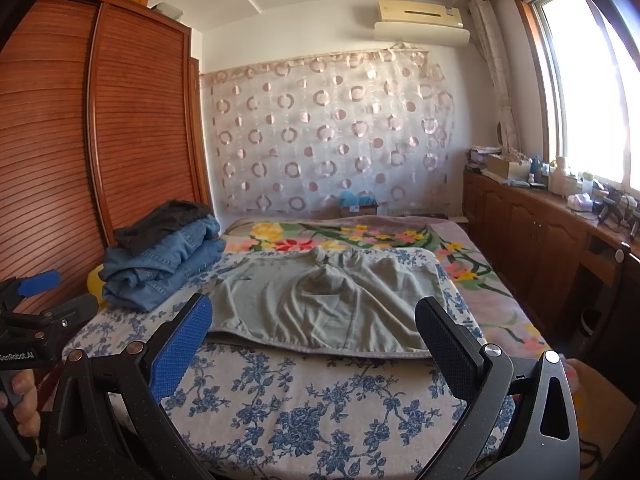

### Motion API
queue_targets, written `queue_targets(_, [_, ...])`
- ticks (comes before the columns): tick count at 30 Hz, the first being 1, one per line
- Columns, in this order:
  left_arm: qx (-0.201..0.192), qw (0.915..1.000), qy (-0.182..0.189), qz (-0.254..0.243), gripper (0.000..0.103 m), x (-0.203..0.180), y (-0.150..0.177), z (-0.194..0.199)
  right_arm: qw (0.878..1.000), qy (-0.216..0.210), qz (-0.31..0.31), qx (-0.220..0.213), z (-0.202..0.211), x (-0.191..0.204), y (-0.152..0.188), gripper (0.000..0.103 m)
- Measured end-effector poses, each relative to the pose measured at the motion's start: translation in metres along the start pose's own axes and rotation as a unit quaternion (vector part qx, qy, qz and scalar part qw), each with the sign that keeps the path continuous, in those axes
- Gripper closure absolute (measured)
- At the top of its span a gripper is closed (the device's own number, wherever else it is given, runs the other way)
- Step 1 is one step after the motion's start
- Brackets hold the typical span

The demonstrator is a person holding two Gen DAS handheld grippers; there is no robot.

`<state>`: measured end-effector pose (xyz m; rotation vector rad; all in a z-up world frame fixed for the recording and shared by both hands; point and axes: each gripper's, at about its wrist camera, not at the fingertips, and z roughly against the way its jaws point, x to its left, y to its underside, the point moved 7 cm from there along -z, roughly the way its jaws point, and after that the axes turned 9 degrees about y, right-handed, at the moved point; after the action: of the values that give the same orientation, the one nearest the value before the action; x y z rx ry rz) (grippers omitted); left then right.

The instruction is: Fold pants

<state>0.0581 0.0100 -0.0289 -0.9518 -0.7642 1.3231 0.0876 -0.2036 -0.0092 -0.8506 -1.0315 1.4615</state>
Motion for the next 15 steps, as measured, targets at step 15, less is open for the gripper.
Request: queue_targets(15, [-0.002,1.0000,0.001,0.000,0.000,0.0009,-0.0013,0.0009,1.000,0.000,0.001,0.000,0.0005,0.0009,-0.0005,0.000])
